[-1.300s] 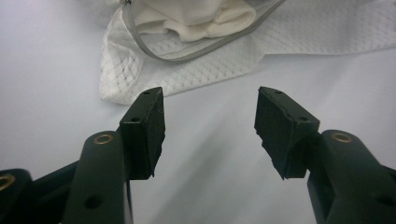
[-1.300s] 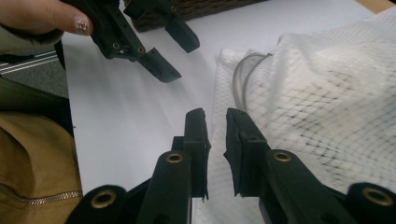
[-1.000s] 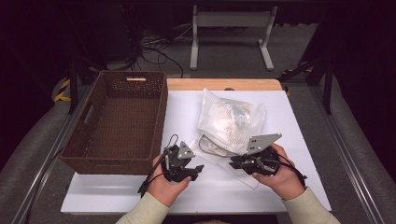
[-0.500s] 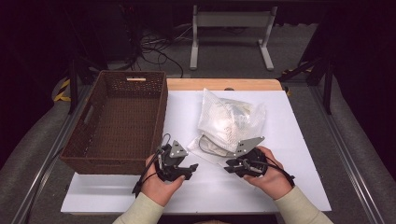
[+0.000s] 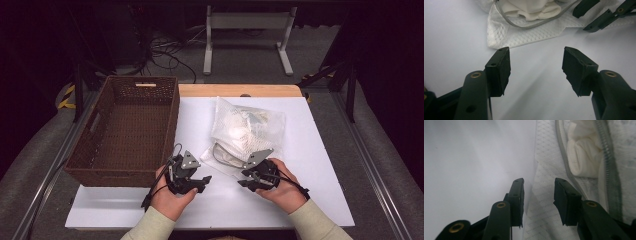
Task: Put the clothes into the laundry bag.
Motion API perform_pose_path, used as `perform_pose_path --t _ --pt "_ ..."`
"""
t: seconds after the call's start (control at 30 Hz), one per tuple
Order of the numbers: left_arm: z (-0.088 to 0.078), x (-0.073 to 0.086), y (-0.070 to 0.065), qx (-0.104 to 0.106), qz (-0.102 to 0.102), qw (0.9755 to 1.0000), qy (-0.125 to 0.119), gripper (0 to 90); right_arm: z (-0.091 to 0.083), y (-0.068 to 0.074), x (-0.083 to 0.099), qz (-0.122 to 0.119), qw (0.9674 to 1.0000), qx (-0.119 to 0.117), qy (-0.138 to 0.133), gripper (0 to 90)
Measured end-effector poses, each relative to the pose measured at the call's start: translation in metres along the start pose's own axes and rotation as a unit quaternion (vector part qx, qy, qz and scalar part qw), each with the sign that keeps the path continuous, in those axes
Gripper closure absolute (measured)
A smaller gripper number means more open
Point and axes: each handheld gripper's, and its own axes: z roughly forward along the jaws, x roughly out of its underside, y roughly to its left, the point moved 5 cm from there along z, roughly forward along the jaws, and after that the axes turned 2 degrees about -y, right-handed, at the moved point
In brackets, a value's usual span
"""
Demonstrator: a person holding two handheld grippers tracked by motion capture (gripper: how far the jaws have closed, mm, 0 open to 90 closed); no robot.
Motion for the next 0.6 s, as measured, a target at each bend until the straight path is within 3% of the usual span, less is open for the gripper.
perform_pose_path --t 0.1,0.3,0.6 --pt "0.0 0.0 0.0 0.0 0.0 1.0 0.0 40.1 0.003 -0.001 0.001 0.003 1.0 0.003 0.003 61.3" --pt "0.001 0.001 0.0 -0.001 0.001 1.0 0.002 40.1 0.005 -0.002 0.002 -0.003 0.9999 0.004 0.011 88.3" --pt "0.001 0.001 0.001 -0.001 0.002 1.0 0.003 40.0 -0.009 0.0 0.002 -0.002 1.0 -0.005 0.003 90.0"
